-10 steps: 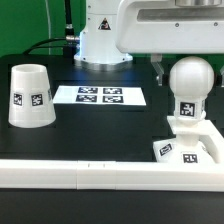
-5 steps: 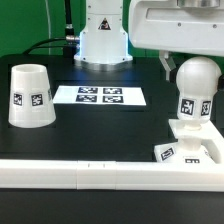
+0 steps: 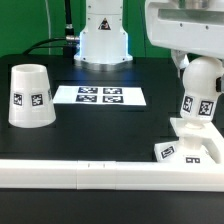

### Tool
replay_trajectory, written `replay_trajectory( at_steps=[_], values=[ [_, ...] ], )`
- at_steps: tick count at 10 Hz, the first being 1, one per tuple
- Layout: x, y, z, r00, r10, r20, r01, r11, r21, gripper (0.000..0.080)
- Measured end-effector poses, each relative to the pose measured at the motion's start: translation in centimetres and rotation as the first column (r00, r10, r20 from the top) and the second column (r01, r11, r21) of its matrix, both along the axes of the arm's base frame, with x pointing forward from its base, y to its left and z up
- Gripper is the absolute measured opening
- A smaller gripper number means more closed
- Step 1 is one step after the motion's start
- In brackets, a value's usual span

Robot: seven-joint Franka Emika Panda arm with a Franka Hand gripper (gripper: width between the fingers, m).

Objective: Assemble lamp

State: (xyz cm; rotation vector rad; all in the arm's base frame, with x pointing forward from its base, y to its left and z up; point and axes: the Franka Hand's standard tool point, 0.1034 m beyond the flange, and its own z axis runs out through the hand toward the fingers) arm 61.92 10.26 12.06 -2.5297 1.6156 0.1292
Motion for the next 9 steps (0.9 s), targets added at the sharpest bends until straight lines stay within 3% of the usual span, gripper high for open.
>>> replay_trajectory(
  at_steps=[2,5,9],
  values=[
    [0.0,0.1,0.0,1.0,0.01,0.002,-0.01,1.0,0.003,0.0676],
    [-0.3,-0.6,0.3,0.98,0.198,-0.007,-0.198,0.98,-0.003,0.0698],
    [-0.3,-1.4,0.2,0.814,0.578,0.062,-0.578,0.816,-0.017,0.0699]
  ],
)
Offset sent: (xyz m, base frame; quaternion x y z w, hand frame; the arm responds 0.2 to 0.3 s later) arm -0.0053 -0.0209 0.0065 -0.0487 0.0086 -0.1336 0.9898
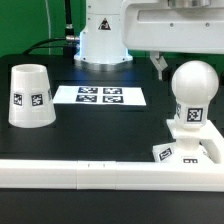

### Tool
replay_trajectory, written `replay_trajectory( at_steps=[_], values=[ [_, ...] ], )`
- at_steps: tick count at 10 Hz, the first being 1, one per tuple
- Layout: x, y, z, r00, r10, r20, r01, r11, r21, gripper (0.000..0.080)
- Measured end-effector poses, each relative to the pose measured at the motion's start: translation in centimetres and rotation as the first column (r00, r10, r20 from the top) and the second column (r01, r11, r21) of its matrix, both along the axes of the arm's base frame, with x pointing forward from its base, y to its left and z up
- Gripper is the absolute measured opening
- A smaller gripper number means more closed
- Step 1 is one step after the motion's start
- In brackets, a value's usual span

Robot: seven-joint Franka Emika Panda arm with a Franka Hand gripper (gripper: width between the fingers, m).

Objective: Assemble lamp

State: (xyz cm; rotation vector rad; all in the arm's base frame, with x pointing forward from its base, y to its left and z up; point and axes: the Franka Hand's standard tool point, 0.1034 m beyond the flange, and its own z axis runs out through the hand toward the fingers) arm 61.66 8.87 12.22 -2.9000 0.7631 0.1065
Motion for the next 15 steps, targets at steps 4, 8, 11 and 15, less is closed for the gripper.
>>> replay_trajectory(
  at_steps=[4,8,11,15],
  values=[
    [-0.01,-0.22,-0.03,0.929,0.366,0.045,-0.365,0.93,-0.034,0.0699],
    [0.62,-0.76,0.23,0.693,0.716,0.085,-0.712,0.698,-0.074,0.0699],
    [0.74,-0.45,-0.1,0.545,0.833,0.093,-0.83,0.552,-0.08,0.0699],
    [0.75,-0.74,-0.15,0.298,0.948,0.109,-0.946,0.308,-0.1,0.0699]
  ],
)
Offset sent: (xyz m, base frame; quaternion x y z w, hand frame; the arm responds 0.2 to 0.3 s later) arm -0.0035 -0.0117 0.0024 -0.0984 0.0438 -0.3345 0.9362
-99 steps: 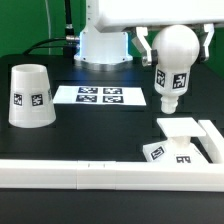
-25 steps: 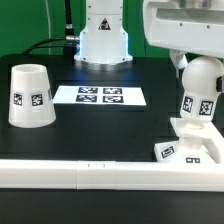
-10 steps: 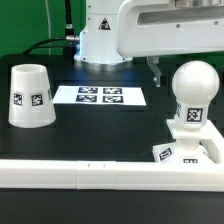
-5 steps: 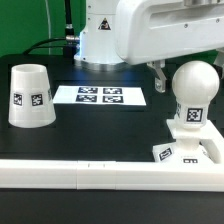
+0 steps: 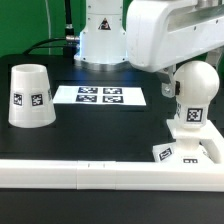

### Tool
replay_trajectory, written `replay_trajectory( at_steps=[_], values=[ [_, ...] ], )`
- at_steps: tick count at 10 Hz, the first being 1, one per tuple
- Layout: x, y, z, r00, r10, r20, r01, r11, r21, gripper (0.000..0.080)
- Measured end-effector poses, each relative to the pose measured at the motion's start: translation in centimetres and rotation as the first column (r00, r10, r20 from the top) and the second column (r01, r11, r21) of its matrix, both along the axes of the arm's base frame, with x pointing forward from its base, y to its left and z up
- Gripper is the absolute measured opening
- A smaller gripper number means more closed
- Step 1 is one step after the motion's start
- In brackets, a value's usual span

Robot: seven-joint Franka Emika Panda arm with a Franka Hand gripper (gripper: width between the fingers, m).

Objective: Assemble lamp

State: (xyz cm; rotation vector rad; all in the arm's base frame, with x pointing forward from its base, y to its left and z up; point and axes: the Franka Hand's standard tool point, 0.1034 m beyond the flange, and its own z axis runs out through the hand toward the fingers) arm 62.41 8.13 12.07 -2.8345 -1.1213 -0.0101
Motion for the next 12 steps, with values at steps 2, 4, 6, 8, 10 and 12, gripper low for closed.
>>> replay_trajectory(
  at_steps=[2,4,6,8,10,12],
  values=[
    [0.5,-0.2,-0.3,0.975,0.22,0.02,-0.22,0.975,-0.007,0.0699],
    [1.3,0.1,-0.4,0.938,0.346,0.034,-0.345,0.938,-0.021,0.0699],
    [1.6,0.7,-0.4,0.861,0.508,0.039,-0.506,0.861,-0.047,0.0699],
    [1.6,1.2,-0.4,0.799,0.6,0.039,-0.598,0.799,-0.06,0.0699],
    [1.7,1.3,-0.4,0.727,0.685,0.041,-0.682,0.728,-0.071,0.0699],
    [1.6,1.2,-0.5,0.693,0.72,0.041,-0.717,0.694,-0.07,0.0699]
  ],
)
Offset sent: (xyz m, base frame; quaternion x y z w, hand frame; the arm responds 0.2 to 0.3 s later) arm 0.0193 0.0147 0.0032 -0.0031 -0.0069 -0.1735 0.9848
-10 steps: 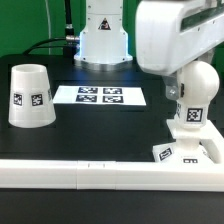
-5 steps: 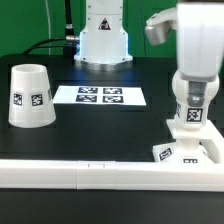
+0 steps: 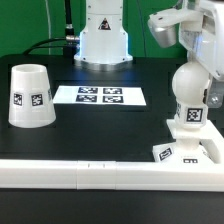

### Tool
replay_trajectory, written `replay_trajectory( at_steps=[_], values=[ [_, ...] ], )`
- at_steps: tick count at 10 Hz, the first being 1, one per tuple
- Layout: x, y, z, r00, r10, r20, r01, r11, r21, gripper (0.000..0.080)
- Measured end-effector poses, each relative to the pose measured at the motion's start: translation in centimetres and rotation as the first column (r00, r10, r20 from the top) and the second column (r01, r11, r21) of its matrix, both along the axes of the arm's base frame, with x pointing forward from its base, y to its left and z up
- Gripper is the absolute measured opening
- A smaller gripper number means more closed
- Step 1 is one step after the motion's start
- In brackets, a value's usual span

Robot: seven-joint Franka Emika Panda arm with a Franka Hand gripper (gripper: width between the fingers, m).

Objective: Assemble lamp

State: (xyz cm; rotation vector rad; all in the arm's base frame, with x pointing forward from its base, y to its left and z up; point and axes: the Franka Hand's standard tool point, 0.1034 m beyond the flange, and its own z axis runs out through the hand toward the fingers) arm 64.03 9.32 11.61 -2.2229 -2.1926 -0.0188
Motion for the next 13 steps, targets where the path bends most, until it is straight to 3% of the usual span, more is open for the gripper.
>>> replay_trajectory(
  at_steps=[1,7,10,13],
  values=[
    [-0.04,-0.15,-0.1,1.0,-0.006,-0.002,0.006,1.0,0.0,0.0577],
    [-0.02,-0.19,-0.09,0.999,-0.036,-0.003,0.036,0.999,0.001,0.0576],
    [0.02,-0.12,-0.12,0.952,-0.305,-0.009,0.305,0.952,0.003,0.0577],
    [0.0,-0.2,-0.14,0.815,-0.579,-0.017,0.579,0.815,-0.003,0.0578]
  ],
)
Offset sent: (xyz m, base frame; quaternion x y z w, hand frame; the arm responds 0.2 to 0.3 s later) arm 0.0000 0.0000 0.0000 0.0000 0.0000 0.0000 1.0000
